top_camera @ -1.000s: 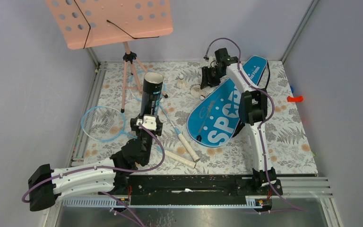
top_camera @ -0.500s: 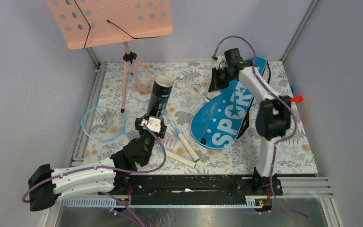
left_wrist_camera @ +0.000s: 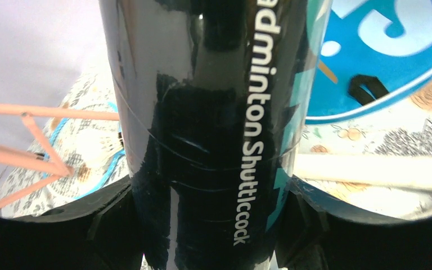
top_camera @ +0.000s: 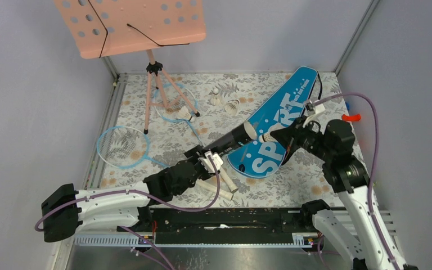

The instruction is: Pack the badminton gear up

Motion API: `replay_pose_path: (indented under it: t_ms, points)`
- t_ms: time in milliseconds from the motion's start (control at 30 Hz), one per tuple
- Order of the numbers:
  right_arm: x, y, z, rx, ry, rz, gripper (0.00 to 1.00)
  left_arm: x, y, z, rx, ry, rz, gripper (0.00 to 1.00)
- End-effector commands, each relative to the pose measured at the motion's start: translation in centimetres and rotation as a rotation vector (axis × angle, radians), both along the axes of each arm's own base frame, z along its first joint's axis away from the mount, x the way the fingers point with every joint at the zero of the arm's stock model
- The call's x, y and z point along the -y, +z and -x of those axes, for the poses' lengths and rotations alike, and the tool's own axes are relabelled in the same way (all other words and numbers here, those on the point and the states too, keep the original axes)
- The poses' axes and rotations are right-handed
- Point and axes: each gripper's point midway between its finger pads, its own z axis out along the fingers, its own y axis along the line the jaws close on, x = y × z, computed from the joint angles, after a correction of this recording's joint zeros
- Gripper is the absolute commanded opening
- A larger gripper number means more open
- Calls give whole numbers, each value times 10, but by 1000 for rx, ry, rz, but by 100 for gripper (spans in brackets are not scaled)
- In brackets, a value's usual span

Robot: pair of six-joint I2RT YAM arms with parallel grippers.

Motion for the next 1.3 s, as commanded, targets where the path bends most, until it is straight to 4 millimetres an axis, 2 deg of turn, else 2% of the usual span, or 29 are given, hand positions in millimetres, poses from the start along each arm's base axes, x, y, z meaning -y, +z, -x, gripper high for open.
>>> replay_pose_path:
  t_ms: [0, 167, 267, 400, 633, 800, 1000, 1267]
  points:
    - [2, 29, 20, 81, -3, -85, 0, 30, 22, 16, -2, -182, 25, 9]
    - [6, 57, 37, 167, 3, -105, 0, 36, 16, 32, -28, -278, 13, 9]
    - [-5, 62, 50, 145, 93, -134, 0, 37, 20, 32, -24, -275, 32, 9]
    - [-21, 52, 62, 69, 207, -186, 0, 38, 24, 30, -15, -267, 54, 9]
    - [-33, 33, 76, -28, 312, -252, 0, 41, 27, 31, -3, -276, 76, 9]
    - [-41, 24, 75, -79, 350, -286, 0, 46, 30, 37, 2, -329, 87, 9]
    - [-60, 11, 72, -170, 413, -310, 0, 53, 33, 48, 9, -409, 91, 9]
    - [-99, -12, 81, -278, 515, -245, 0, 60, 44, 53, 45, -455, 138, 9]
